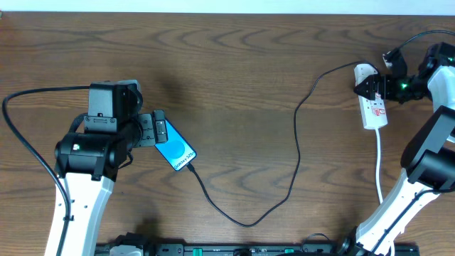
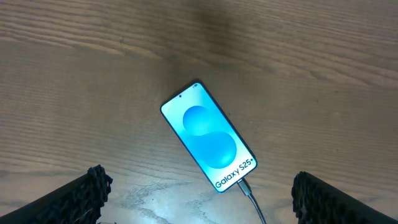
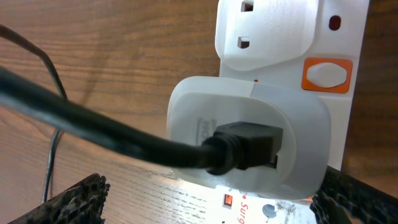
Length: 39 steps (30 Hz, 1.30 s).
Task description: Plug charger to phone and switch on socket
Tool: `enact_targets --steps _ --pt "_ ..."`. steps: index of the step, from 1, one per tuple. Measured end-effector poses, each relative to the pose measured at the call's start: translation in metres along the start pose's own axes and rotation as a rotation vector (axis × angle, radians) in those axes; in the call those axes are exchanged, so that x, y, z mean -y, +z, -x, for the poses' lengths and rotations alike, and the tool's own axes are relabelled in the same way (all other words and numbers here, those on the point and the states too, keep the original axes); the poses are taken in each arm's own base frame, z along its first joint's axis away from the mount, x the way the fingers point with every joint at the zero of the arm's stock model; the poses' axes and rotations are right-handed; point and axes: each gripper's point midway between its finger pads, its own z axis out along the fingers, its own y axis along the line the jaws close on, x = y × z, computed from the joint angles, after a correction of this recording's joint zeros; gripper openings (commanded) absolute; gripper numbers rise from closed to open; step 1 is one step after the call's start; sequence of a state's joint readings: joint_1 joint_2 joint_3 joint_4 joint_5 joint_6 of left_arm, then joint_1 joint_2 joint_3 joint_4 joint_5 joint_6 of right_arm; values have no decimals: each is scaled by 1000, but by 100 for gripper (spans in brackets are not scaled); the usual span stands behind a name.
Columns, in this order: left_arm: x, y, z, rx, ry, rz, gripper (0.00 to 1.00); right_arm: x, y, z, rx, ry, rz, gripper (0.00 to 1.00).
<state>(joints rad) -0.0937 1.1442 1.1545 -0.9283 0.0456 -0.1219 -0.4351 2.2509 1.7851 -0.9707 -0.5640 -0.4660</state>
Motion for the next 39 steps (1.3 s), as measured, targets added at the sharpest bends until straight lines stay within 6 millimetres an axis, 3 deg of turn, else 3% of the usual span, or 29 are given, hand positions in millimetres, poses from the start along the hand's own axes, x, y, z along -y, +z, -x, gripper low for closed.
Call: enact_targets --steps 39 --pt "0 0 0 0 0 0 96 -3 -2 -4 -26 54 -1 99"
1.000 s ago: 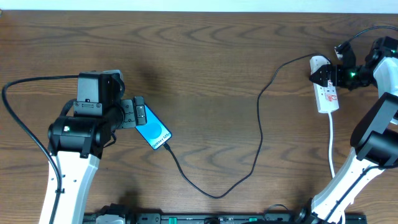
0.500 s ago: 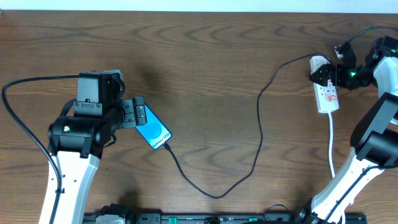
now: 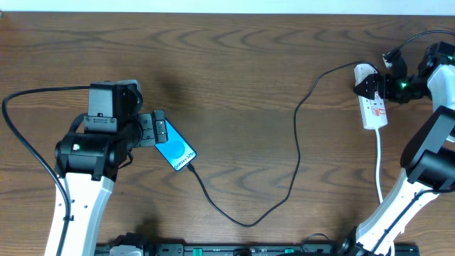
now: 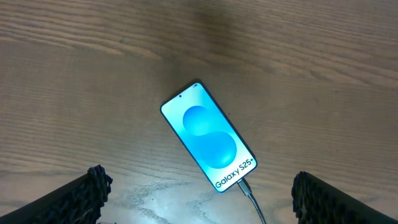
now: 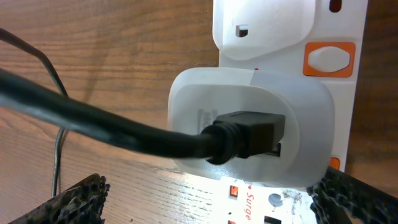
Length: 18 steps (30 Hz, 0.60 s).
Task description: Plug charger to phone and switch on socket
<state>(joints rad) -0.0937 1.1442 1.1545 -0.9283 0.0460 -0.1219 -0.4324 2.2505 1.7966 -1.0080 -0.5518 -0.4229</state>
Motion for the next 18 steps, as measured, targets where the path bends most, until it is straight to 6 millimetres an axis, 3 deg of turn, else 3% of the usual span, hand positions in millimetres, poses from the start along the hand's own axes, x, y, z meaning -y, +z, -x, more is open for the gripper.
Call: enact_targets --steps 18 --pt "0 0 0 0 0 0 96 -1 0 0 -2 22 3 99"
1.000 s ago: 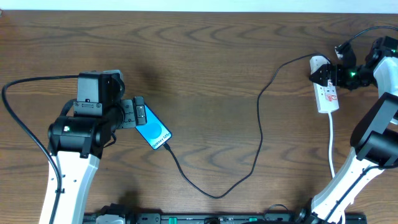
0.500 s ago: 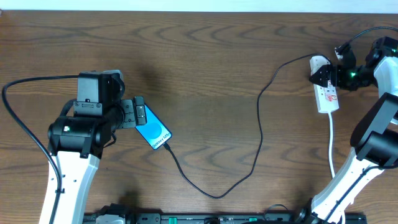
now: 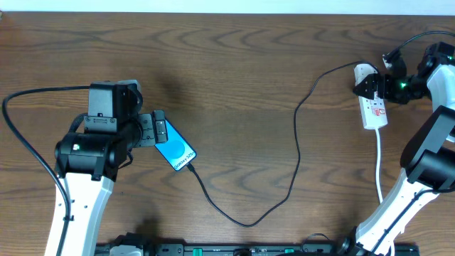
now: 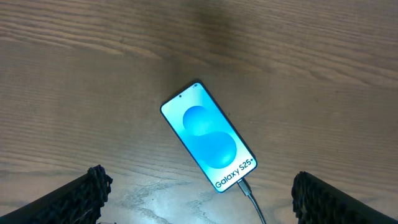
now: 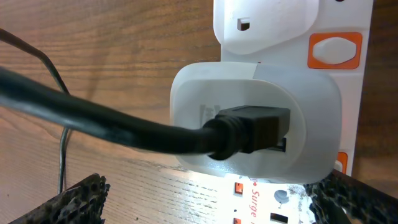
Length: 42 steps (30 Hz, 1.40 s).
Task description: Plug charger to phone and switch on socket
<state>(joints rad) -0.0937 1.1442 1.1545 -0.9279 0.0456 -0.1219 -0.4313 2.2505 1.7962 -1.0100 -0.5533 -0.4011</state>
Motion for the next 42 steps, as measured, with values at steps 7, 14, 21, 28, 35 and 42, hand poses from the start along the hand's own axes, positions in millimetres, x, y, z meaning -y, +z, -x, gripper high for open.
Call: enact_targets --steps 7,14,21,28,35,42 --pt "0 0 0 0 0 0 96 0 0 0 1 0 0 99" --pt "0 0 0 0 0 0 96 0 0 1 4 6 -1 99" --pt "0 0 0 0 0 0 95 -1 -8 2 11 69 31 99" --pt "0 0 0 0 0 0 96 8 -46 6 23 146 41 99" --pt "0 0 0 0 0 0 96 25 -82 -3 -2 227 -29 99" --pt "0 0 0 0 0 0 96 30 -86 -12 -55 281 -106 99"
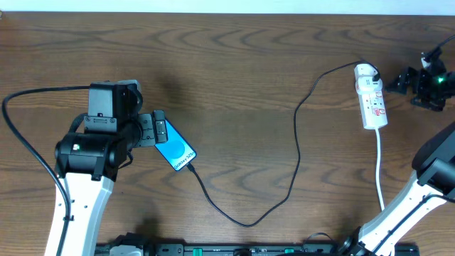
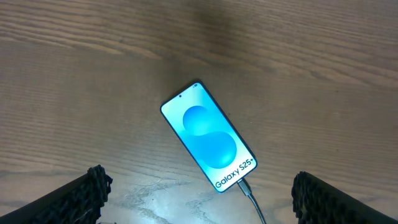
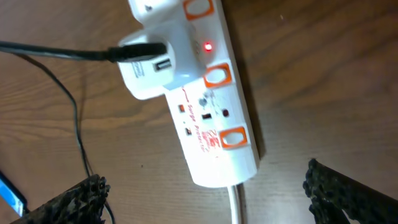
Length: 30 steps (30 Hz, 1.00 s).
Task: Plug charger to phone and switch on socket
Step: 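Lift the right gripper away from the power strip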
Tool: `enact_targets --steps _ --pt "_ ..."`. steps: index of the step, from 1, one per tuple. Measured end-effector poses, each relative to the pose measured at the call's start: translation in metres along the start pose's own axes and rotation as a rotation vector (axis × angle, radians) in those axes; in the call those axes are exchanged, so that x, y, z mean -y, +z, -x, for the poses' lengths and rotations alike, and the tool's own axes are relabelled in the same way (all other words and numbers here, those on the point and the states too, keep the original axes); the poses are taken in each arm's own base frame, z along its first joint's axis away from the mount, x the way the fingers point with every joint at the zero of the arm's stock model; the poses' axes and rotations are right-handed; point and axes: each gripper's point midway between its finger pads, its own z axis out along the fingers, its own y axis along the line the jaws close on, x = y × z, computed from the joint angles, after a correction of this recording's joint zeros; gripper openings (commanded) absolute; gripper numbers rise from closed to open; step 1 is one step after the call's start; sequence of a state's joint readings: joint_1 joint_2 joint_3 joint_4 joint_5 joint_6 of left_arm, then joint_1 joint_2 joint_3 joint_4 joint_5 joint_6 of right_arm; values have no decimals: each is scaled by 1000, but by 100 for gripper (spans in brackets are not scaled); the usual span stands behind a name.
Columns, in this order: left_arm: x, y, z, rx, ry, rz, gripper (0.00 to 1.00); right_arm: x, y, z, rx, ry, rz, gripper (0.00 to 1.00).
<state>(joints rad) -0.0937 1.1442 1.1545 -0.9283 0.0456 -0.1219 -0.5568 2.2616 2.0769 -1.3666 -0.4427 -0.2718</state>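
Note:
The lit blue phone (image 1: 175, 151) (image 2: 208, 145) lies on the wooden table with the black cable (image 1: 298, 142) plugged into its lower end (image 2: 245, 186). My left gripper (image 1: 153, 129) (image 2: 199, 198) hangs open above the phone, holding nothing. The white power strip (image 1: 372, 96) (image 3: 199, 99) carries the white charger adapter (image 3: 149, 68) with the cable in it. A red lamp (image 3: 207, 46) glows beside the adapter, next to an orange switch (image 3: 217, 76). My right gripper (image 1: 407, 80) (image 3: 208, 199) is open, off to the right of the strip and apart from it.
The cable loops across the table's middle toward the front edge (image 1: 245, 222). The strip's white lead (image 1: 379, 167) runs down toward the front right. Both arm bases stand at the near edge.
My right gripper was close over the adapter and strip; now it is farther right and clear of them. A red lamp shows lit beside the adapter. Left arm and phone are unchanged.
Through all the earlier moments the phone lay plugged in under my open left gripper. My right gripper stayed tight against the adapter end of the strip, shifting slightly along it. Now it stands back from the strip, and the red lamp glows.

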Motion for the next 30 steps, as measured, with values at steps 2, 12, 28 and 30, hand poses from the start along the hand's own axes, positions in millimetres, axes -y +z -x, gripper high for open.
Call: enact_targets --steps 2,12,28,30 --pt "0 0 0 0 0 0 96 -2 -3 -2 -6 2 -9 99" --pt "0 0 0 0 0 0 96 -34 -69 -17 70 -24 -69 99" --pt "0 0 0 0 0 0 96 -85 -134 -46 166 -96 -96 99" --pt "0 0 0 0 0 0 96 -85 -134 -46 166 -96 -97 99"
